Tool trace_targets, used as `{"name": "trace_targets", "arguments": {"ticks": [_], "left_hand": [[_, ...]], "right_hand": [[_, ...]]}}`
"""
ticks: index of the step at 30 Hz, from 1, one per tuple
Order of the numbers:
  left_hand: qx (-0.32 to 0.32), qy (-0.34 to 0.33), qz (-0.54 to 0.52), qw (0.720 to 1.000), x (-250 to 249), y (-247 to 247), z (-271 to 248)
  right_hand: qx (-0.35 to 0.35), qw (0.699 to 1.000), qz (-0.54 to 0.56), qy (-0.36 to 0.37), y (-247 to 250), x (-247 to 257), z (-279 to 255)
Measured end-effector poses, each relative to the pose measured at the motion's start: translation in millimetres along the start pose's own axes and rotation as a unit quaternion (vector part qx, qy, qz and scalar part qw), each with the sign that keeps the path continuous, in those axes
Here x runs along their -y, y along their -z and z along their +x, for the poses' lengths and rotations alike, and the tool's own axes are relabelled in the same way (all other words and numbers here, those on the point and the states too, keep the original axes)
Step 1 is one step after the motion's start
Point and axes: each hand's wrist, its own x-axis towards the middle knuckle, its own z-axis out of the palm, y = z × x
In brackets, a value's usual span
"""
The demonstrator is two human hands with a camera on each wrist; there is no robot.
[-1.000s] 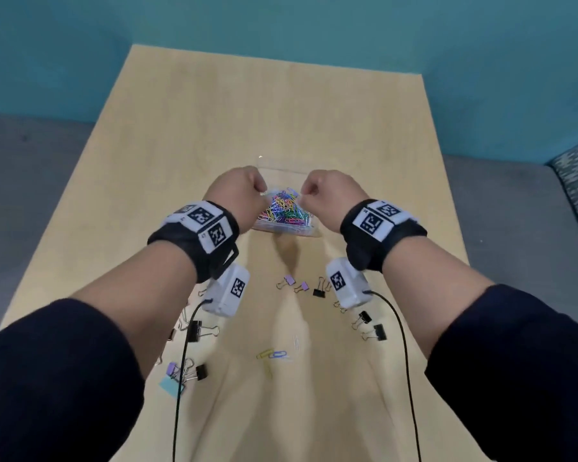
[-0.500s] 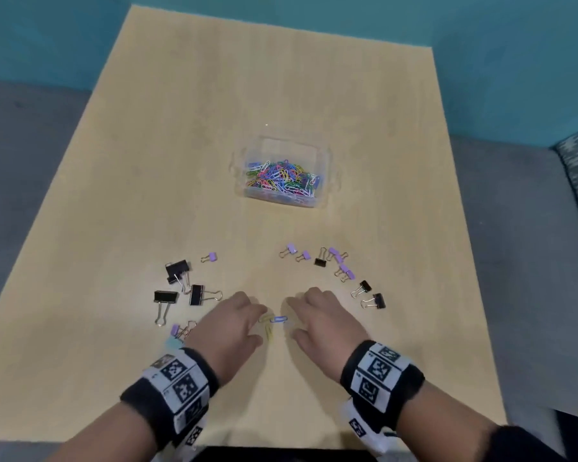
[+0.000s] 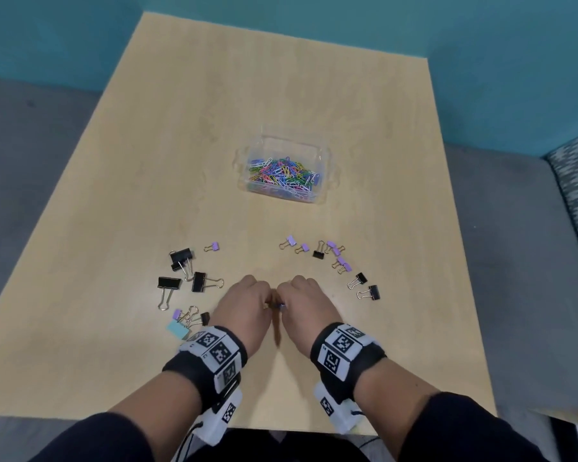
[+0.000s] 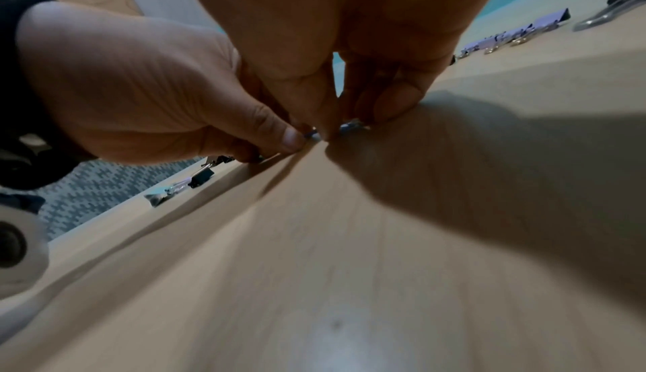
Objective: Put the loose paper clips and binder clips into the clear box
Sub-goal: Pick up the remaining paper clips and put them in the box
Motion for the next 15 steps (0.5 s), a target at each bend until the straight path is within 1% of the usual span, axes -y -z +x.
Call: {"name": "trace_targets", "arguments": {"ticks": [3, 7, 9, 10, 13, 15], "left_hand": [[0.0, 0.011, 0.007, 1.0, 0.7, -2.1, 1.7], [0.003, -0.021, 0.054, 0.998, 4.2, -4.1, -0.9], [0.009, -0.028, 0.076, 0.997, 3.5, -3.0, -3.6], [0.011, -0.029, 0.08, 0.996, 2.5, -2.1, -4.7], [0.009, -0.033, 0.092, 0.995, -0.7, -0.7, -4.9], [0.009, -0.044, 0.116, 0.992, -2.2, 0.2, -5.4]], "right_hand": [[0.011, 1.0, -0.018, 0.008, 2.0, -2.3, -0.9], [0.024, 0.997, -0.068, 0.018, 10.1, -3.9, -6.4], [0.044, 0.994, -0.096, 0.025, 10.4, -6.0, -8.7], [0.038, 0.992, -0.112, 0.03, 8.2, -8.4, -8.1], [0.049, 0.991, -0.12, 0.02, 9.5, -7.1, -4.8], [0.052, 0.988, -0.144, 0.022, 12.5, -6.6, -3.8]]}}
